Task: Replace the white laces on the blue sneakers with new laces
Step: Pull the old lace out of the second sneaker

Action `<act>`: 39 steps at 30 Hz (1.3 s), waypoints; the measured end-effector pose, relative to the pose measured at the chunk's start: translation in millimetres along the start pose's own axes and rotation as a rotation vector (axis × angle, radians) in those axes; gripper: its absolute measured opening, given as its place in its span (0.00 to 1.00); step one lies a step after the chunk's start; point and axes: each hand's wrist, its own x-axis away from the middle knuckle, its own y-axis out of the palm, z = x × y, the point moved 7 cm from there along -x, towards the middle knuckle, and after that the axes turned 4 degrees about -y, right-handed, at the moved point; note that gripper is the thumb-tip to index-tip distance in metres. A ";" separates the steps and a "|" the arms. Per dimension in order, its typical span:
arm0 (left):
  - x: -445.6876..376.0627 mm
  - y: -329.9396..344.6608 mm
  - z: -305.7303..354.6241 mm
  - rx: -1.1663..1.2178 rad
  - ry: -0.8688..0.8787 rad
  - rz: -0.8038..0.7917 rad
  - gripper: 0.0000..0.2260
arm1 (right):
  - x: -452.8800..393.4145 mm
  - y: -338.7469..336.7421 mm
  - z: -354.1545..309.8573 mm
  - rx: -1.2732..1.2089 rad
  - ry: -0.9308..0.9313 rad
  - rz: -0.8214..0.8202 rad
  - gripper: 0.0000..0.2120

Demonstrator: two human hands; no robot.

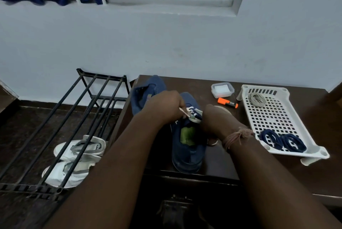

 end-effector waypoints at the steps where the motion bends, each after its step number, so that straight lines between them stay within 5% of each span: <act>1: -0.5 -3.3 -1.3 0.041 -0.004 0.042 0.04 | 1.0 1.2 0.1 0.000 0.004 -0.006 0.03; 3: 0.7 -12.5 -1.8 0.280 -0.020 0.105 0.03 | 0.3 8.5 4.8 -0.040 0.037 -0.066 0.07; 7: 7.8 -28.8 -12.5 1.233 -0.214 0.195 0.10 | -4.3 16.0 12.0 -0.125 0.072 -0.106 0.06; 9: 7.8 -25.9 -23.9 1.508 -0.317 0.196 0.11 | -2.3 15.7 9.6 -0.067 0.053 -0.107 0.05; 13: 6.9 -27.1 -31.5 1.059 -0.438 0.149 0.15 | 4.6 6.2 -0.3 -0.009 0.004 -0.059 0.07; 17: -1.3 -8.8 -5.1 0.245 -0.156 0.022 0.12 | 4.8 6.2 -4.0 0.042 0.001 -0.049 0.07; 20: -4.2 7.4 -5.5 0.025 -0.135 0.010 0.06 | 3.8 5.5 -5.6 0.060 -0.006 -0.022 0.10; 27: -9.3 7.0 3.7 0.230 -0.101 -0.008 0.06 | 7.2 9.1 1.4 0.071 -0.007 0.012 0.08; 33: -0.1 -14.2 -32.6 1.245 -0.376 0.176 0.10 | 1.7 9.8 6.3 -0.038 -0.032 0.019 0.05; 35: 2.0 -19.0 -42.4 1.164 -0.448 0.289 0.08 | 0.9 4.6 5.8 -0.009 -0.041 0.030 0.03; 36: 2.5 -23.2 -40.7 0.944 -0.433 0.323 0.07 | -0.3 2.2 6.3 0.016 -0.044 0.039 0.05; 39: 0.5 -6.6 -36.0 0.525 -0.453 0.212 0.03 | 0.7 -4.3 4.0 -0.003 -0.077 0.074 0.13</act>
